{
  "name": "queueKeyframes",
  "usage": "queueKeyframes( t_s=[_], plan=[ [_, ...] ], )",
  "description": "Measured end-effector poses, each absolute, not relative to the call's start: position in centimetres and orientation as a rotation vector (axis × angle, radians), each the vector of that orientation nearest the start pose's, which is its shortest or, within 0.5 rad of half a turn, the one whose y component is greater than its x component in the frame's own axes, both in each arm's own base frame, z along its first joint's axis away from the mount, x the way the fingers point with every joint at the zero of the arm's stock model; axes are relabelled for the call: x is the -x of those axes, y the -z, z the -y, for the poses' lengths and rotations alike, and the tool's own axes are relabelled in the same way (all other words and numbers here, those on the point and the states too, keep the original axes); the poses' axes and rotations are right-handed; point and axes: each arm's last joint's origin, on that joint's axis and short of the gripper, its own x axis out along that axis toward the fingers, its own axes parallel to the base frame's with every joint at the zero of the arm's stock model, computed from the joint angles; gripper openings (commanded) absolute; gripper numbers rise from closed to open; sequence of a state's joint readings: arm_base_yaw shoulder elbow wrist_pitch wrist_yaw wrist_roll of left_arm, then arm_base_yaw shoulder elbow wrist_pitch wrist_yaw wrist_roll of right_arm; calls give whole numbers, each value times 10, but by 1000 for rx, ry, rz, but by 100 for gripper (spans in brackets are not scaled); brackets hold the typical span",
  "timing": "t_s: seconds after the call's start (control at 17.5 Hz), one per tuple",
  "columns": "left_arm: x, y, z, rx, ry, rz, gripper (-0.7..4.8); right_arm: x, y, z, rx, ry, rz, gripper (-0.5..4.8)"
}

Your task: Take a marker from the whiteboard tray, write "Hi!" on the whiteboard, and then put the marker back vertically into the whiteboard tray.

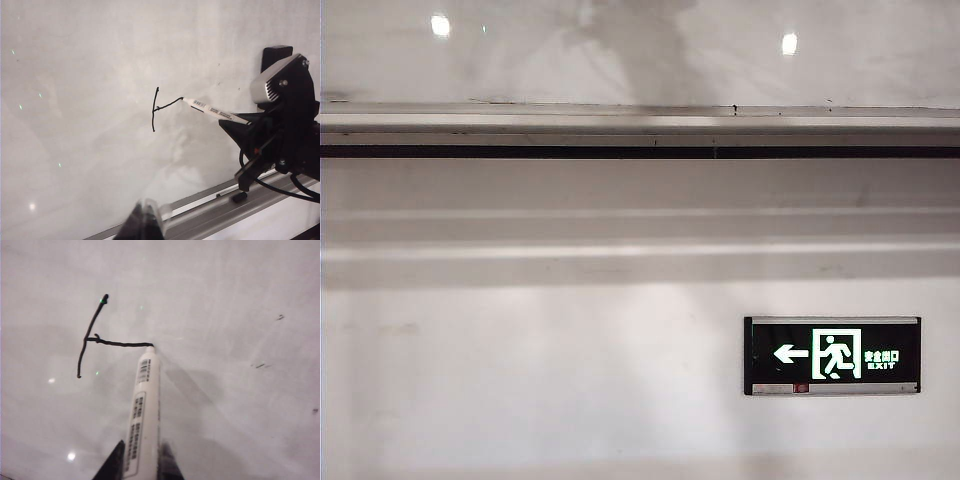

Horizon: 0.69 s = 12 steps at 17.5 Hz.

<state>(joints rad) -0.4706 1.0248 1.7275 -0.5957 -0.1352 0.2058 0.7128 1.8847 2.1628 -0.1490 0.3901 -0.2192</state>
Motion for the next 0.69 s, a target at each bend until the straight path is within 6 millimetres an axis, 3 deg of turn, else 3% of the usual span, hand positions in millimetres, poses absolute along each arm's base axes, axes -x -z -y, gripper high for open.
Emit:
queueKeyframes(
  t_s=[0.23, 0.52, 0.69],
  plan=[
    [-115, -544, 54, -172, 323, 137, -7, -316, -496, -261, 179, -309, 157, -1],
    [-115, -544, 54, -172, 323, 137, -7, -298, -526, -250, 147, -314, 328, -1],
    [-115, -544, 54, -172, 323, 137, -7, -307, -522, -246, 170, -329, 321, -1]
  ],
)
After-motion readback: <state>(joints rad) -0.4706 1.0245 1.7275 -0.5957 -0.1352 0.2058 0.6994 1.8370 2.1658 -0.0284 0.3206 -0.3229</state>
